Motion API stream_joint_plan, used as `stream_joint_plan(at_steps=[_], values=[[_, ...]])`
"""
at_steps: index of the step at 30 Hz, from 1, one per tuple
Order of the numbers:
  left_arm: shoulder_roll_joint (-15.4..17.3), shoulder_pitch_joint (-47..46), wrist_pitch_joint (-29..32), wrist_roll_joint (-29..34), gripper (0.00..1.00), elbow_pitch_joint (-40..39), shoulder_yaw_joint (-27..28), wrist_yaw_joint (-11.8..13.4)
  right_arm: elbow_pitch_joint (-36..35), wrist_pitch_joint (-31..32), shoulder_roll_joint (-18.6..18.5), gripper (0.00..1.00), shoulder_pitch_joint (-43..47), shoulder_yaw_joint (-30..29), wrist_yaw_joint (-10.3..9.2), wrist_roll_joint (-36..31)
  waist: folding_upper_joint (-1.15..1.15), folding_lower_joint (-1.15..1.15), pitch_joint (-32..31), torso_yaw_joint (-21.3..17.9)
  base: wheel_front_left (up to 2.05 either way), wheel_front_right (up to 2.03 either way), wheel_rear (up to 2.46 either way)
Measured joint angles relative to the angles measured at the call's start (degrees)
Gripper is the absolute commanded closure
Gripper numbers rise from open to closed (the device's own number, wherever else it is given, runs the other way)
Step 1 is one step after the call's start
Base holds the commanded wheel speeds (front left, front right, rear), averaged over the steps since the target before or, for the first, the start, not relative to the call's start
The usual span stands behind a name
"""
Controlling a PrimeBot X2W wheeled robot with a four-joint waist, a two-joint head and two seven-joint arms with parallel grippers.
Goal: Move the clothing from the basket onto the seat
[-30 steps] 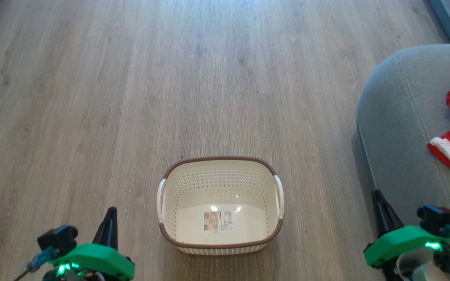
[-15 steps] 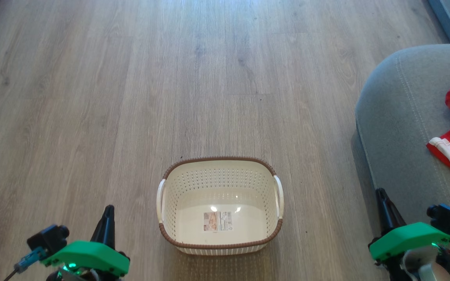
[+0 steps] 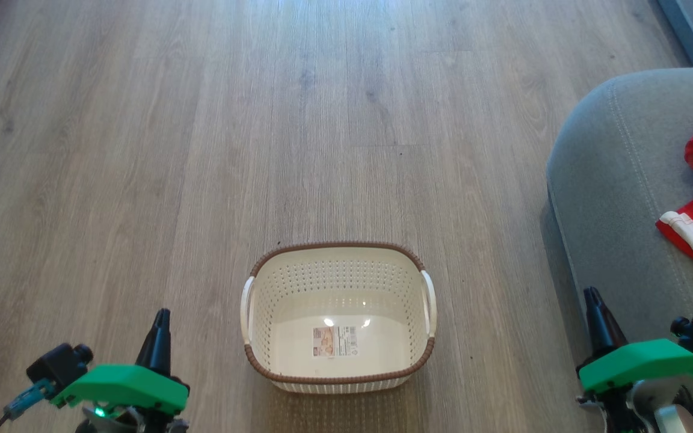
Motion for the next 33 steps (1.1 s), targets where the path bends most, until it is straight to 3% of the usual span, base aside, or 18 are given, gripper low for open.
stream_joint_plan(at_steps=[33], values=[[-0.1,-0.8,5.3,-19.3,1.00,-1.5,2.3,-1.0,-2.6,5.2,1.3,1.00,-0.7,-2.1,0.00,21.1,0.00,0.00,-0.1,-0.2,0.00,0.00,0.00]])
